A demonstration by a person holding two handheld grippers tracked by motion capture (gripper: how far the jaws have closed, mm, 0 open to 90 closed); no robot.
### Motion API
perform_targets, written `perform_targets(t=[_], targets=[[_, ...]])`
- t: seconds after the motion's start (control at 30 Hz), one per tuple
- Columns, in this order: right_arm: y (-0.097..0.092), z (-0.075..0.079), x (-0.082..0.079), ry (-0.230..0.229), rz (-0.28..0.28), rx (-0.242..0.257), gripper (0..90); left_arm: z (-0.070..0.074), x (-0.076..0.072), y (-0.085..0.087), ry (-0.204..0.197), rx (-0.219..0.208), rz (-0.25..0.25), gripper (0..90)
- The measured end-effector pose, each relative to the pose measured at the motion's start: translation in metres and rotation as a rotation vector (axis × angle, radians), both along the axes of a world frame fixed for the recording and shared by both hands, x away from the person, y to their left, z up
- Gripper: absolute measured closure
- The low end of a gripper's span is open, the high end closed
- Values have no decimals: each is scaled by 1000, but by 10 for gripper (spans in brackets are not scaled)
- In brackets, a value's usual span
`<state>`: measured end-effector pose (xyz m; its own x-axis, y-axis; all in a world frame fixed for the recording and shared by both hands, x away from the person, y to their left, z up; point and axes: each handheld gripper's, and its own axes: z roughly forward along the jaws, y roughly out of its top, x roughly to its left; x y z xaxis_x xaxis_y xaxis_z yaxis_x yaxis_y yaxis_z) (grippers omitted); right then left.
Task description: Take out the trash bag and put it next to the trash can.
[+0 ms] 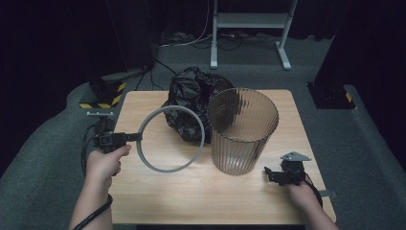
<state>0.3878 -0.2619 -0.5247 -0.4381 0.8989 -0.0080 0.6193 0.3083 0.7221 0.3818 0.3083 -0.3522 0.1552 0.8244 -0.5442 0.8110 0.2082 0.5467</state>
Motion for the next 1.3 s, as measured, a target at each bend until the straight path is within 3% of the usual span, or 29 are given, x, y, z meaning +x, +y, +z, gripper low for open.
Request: perform_targets(t=[0.9,1.3], targets=[[0,0,0,-3,4,-4,110,50,7,-5,-55,-1,-10,834],[0,0,0,-3,4,-3,110,73,13,-22,-71,10,-26,835]])
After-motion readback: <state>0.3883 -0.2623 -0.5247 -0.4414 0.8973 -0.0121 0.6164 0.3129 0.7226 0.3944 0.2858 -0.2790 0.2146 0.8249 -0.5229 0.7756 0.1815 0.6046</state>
